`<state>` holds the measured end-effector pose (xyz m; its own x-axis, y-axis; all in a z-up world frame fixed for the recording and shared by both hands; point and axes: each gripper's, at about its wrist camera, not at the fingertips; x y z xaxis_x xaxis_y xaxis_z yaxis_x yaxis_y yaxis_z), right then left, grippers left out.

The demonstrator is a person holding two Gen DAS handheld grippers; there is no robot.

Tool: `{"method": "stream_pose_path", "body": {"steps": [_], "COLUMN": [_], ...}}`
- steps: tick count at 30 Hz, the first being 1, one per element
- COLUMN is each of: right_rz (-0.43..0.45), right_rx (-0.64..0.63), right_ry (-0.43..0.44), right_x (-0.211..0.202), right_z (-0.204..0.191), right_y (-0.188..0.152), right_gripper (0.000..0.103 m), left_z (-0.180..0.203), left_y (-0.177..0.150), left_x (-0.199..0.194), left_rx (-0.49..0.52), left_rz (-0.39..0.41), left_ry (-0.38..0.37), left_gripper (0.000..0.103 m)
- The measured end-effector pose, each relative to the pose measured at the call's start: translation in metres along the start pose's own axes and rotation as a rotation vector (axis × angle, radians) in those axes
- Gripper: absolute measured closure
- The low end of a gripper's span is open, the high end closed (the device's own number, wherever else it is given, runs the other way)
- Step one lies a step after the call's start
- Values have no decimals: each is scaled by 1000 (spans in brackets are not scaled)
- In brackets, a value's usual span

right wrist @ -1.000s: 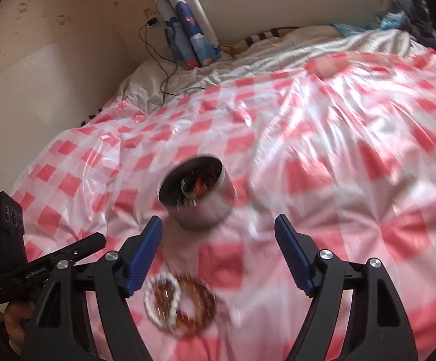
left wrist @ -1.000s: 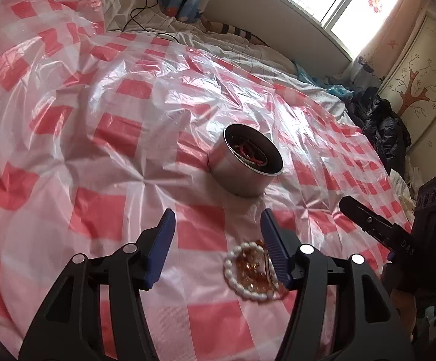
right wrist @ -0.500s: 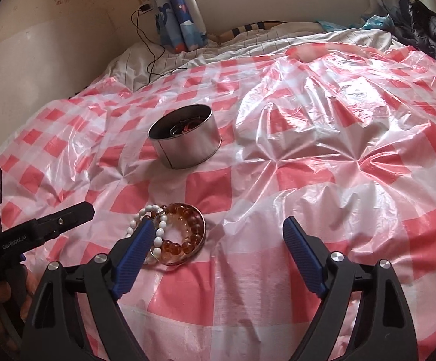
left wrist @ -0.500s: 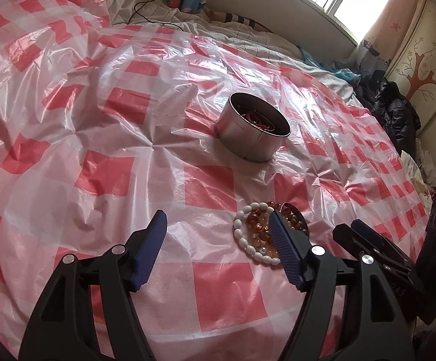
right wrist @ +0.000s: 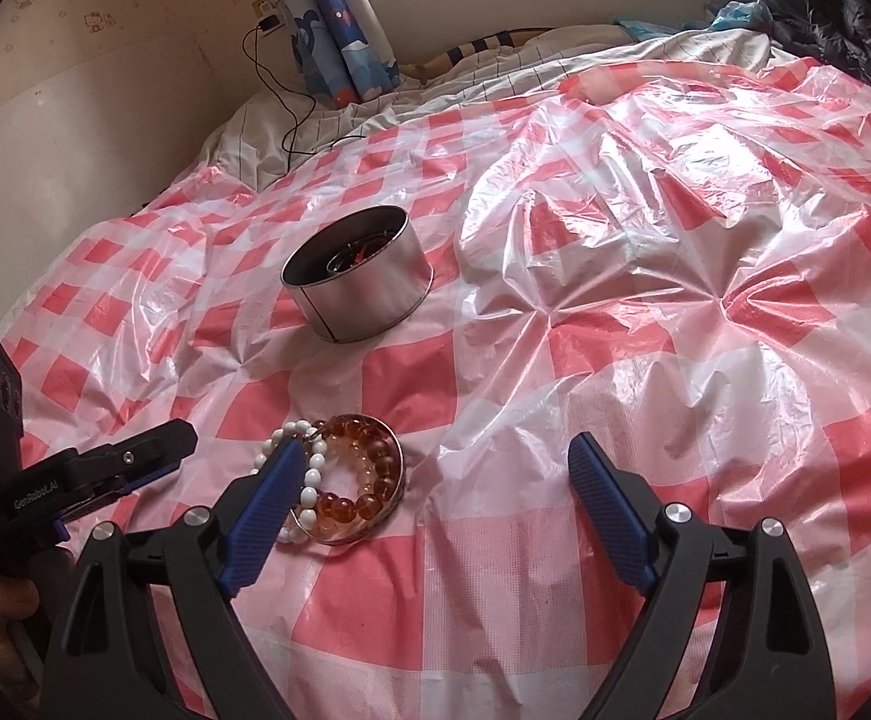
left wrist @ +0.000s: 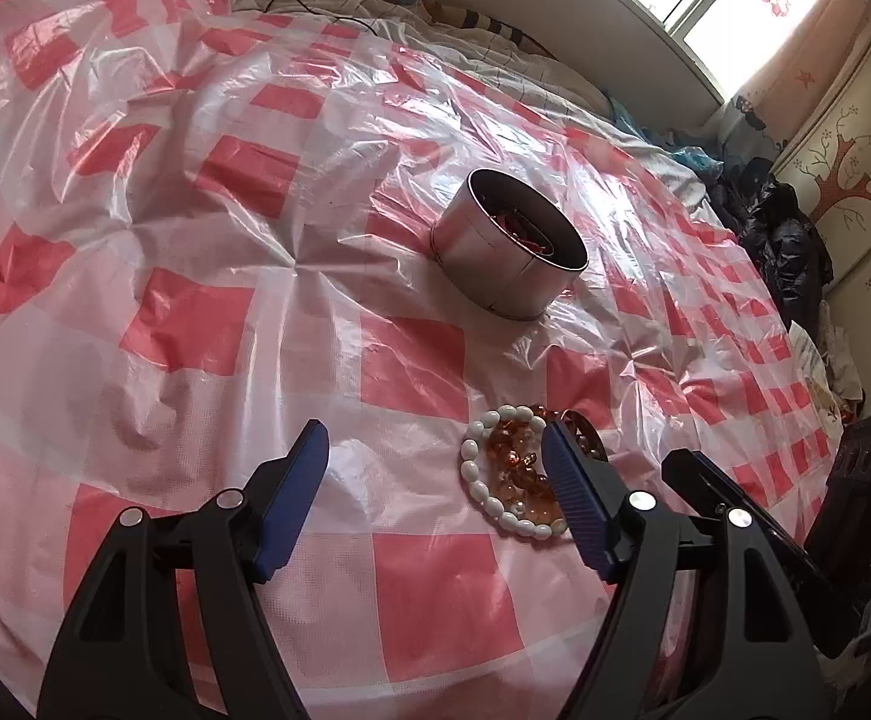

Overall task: Organize jewelry
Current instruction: 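Move both grippers back down to the glass dish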

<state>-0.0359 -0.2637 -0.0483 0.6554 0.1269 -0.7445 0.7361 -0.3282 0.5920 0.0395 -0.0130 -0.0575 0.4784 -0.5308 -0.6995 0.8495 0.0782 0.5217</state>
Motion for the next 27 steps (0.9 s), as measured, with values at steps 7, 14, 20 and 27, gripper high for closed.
{"method": "stream_pose_path", "body": {"steps": [7,14,20,27], "right_rz": [-36,-68,-36,-102], "right_rx": [-53,-149,-93,-36], "right_ry": [2,14,71,167], "right_x": [7,21,21,39], "right_z": [-10,-33,-29,-27], "right_y": [-2,-7,-2,7], "right_gripper": [17,18,31,47], "left_z": [1,-10,-16,-13], "left_y": [-1,3,4,3], "left_x": [4,-1,-3,0], "left_rx": [6,-28,-47,-32], "left_rz": [-6,11,16,6], "left_ry": [11,21,18,18], "left_gripper": [33,33,33,32]}}
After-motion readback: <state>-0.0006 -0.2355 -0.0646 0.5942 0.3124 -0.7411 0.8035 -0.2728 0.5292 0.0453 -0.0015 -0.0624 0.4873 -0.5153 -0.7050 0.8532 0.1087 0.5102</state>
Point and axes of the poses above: each gripper's, at about its wrist camera, not at the fingertips, and x roughly the way its jaws point, z to its right, y to its top, and after that the axes turned 4 degrees about -y, right-handed
